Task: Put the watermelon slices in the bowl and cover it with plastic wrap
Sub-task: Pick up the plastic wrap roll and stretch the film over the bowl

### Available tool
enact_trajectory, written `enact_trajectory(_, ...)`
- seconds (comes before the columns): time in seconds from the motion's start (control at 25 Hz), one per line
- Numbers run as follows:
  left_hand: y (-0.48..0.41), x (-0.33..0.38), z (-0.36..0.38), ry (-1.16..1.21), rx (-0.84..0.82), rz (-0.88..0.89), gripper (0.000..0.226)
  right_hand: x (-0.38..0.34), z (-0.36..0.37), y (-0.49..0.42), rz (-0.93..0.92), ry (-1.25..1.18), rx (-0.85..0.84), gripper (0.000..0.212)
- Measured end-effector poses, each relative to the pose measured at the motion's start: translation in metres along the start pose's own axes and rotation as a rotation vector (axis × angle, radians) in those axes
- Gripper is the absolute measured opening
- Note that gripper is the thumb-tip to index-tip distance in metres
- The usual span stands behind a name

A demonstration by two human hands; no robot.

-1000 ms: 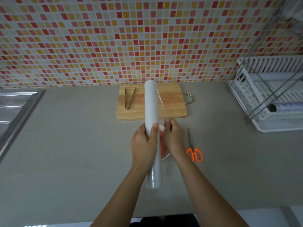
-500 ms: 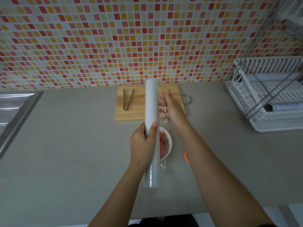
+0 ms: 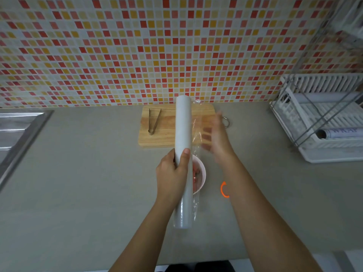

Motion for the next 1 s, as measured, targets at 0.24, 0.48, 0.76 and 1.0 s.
enact_trajectory(0.24,0.003,-0.001,0.006,0.025,-0.003,0.012,0.031,0.038,-0.007,0.045,-0.339,0.261,0.146,0.033)
enact_trajectory(0.48,0.005,-0.007,0.01,0.079,-0.033,-0.09,0.036,0.032,-0.014,0.042,-0.489,0.367,0.259,0.025)
enact_trajectory(0.76,0.0,-0.022,0.015,0.19,-0.095,-0.282,0.045,0.031,-0.017,0.034,-0.481,0.348,0.212,0.026)
enact_trajectory(1.0,-0.019,-0.013,0.007,0.17,-0.046,-0.209,0.039,0.063,-0.002,0.054,-0.214,0.313,0.002,0.058)
Point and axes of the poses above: each hand's wrist, its own y-axis away from the middle knuckle, its own z-axis out of the palm, x = y × z, the point moved 7 cm from there along -y, towards the middle knuckle, and after that the axes turned 9 degrees about x, right-handed, at the moved point
